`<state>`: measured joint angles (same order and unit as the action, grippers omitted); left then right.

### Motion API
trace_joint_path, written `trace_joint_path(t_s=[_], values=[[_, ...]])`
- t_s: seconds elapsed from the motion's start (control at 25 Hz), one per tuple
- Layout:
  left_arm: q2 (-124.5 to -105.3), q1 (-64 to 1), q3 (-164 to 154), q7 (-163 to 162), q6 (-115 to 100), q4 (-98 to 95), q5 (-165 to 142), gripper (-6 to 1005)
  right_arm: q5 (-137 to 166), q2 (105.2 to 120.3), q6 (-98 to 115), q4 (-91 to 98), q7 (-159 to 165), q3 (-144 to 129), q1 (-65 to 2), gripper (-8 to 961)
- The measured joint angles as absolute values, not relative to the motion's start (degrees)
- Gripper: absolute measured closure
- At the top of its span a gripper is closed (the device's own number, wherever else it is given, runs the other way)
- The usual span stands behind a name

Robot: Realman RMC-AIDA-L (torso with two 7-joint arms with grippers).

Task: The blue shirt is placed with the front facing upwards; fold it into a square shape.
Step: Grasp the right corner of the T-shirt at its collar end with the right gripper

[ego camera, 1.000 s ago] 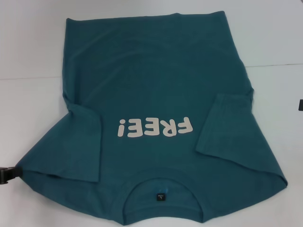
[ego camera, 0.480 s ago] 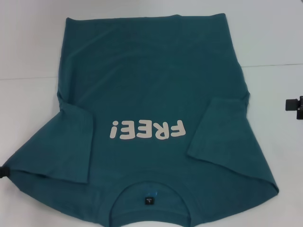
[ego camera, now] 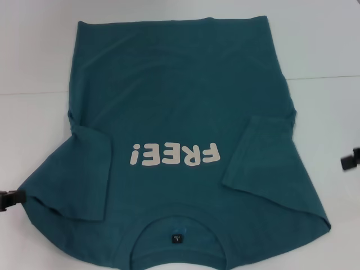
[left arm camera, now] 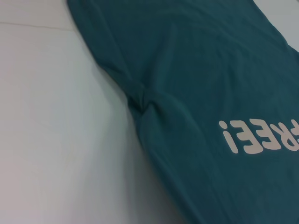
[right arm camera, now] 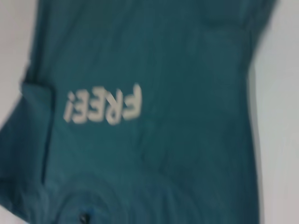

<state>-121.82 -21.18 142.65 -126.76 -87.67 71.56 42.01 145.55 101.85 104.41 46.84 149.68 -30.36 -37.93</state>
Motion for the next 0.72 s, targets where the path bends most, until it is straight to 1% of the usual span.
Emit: trace_joint_path(t_s=[0.12,0.44,0.72], values=[[-121.81,-21.39,142.11,-126.74,-87.71,71.73,41.91,997,148.05,102.48,104.99,44.97,150.34,-31.26,-38.67,107],[-122.15,-22.37,141.34,-126.73,-87.24,71.18,41.39,997,149.68,102.97,101.72,42.19,149.85,-32.54,-37.72,106],[-122.49,-22.53,141.23,-126.51,-86.38,70.89,41.3,997,149.77,104.21,98.48,39.45,148.12,-33.41,-36.43,107]])
